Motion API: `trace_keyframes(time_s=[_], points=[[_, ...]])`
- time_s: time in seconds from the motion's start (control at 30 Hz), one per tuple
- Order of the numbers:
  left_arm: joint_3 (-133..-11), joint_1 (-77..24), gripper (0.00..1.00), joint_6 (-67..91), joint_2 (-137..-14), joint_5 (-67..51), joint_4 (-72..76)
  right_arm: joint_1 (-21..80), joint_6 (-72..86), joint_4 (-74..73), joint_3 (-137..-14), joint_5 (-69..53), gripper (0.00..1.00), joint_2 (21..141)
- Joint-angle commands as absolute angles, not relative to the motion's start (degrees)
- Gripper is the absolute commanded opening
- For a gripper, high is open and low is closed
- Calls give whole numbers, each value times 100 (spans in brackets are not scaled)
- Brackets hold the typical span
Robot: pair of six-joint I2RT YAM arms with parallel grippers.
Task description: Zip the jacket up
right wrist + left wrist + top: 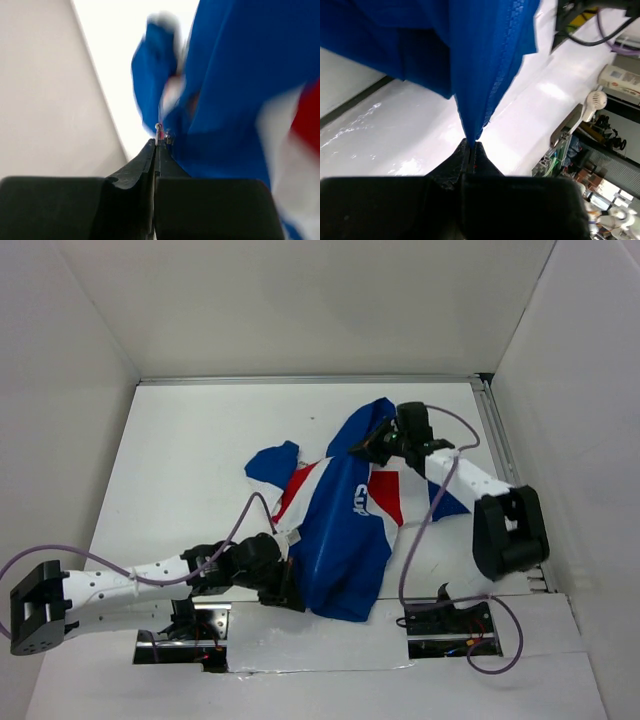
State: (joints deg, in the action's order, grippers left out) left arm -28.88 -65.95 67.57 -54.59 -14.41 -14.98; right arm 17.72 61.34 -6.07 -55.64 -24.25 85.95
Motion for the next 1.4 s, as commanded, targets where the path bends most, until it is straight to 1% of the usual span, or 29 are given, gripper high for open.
trace_keyframes(time_s=[0.0,0.03,0.07,0.13,0.17,0.2,0.23,0.27,0.3,0.33,0.37,0.4,0.43,0.5,0.53,0.6,0.67,0.77,0.8,0.83,0.87,0.9,0.93,0.97,1.0,1.03,1.1,1.2,1.37], points=[[-2742,-6741,0,6926,-5607,-2118,-1626,1161,5600,475,-6998,-1372,0,9548],[-2733,-6741,0,6908,-5686,-2144,-1582,960,5538,466,-7318,-1310,0,9806],[-2699,-6750,0,6908,-5834,-2136,-1512,854,5337,414,-8017,-1257,0,10305],[-2681,-6767,0,6917,-6072,-2101,-1450,678,5065,308,-8628,-1275,0,10712],[-2689,-6768,0,6926,-6143,-2083,-1424,625,4967,142,-9249,-1292,0,10914],[-2776,-6776,0,6917,-6213,-2074,-1485,607,4853,36,-9603,-1536,0,11281],[-2856,-6776,0,6926,-6327,-1961,-1572,554,4564,-382,-10268,-1843,0,11642],[-3048,-6776,1,6917,-6372,-1856,-1782,562,4405,-491,-10535,-2115,0,11759],[-3163,-6776,11,6934,-6416,-1750,-1897,597,4212,-614,-10764,-2466,9,11847],[-3268,-6776,45,6908,-6442,-1662,-1994,641,4062,-746,-10949,-2513,26,11900],[-3357,-6759,61,6891,-6425,-1444,-2065,703,3930,-1052,-11238,-2496,43,11909],[-3575,-6759,75,6917,-6399,-1311,-2361,729,3685,-1194,-11328,-2618,85,11874],[-3690,-6767,99,6873,-6303,-1188,-2477,738,3648,-1282,-11294,-2680,99,11796],[-4068,-6759,99,6943,-6057,-704,-3020,747,3542,-1353,-11093,-2716,100,11375],[-4330,-6759,99,7074,-5951,-312,-3258,730,3464,-1293,-10752,-2733,100,10938],[-4569,-6759,99,7154,-5636,-36,-3985,703,3288,-1353,-10399,-2664,100,10470],[-4919,-6689,99,7347,-5441,428,-4428,616,3208,-1528,-9854,-2340,100,9715],[-5352,-6487,99,7532,-5151,728,-5149,466,2997,-1757,-8923,-1883,100,8581],[-5440,-6225,99,7532,-5046,930,-5411,379,2901,-1801,-8329,-1724,100,8256],[-5597,-6005,99,7437,-5001,984,-5475,308,2883,-1871,-8027,-1279,100,7557],[-5668,-5437,99,7235,-4923,932,-5458,273,2874,-1907,-7746,-1048,100,7193],[-5747,-5092,99,6764,-4896,845,-5284,177,2883,-2055,-7204,-820,100,6502],[-5852,-4715,99,6411,-4887,678,-5091,158,2900,-2178,-6955,-295,100,6173],[-5888,-4015,99,6103,-4904,485,-4897,132,2926,-2301,-6752,-20,100,5865],[-5967,-3660,99,5717,-4957,57,-4661,97,2988,-2555,-6385,296,100,5314],[-6003,-2925,99,5504,-5001,-200,-4554,71,2997,-2697,-6233,708,100,5065],[-6090,-2010,99,5030,-5220,-1032,-4448,44,3023,-3004,-5881,1009,100,4390],[-5969,-1513,99,4703,-5353,-1502,-4316,44,3032,-3155,-5564,1309,100,3834],[-5713,-1248,99,4509,-5107,-1687,-3955,44,3199,-3357,-5625,1468,100,3718]])
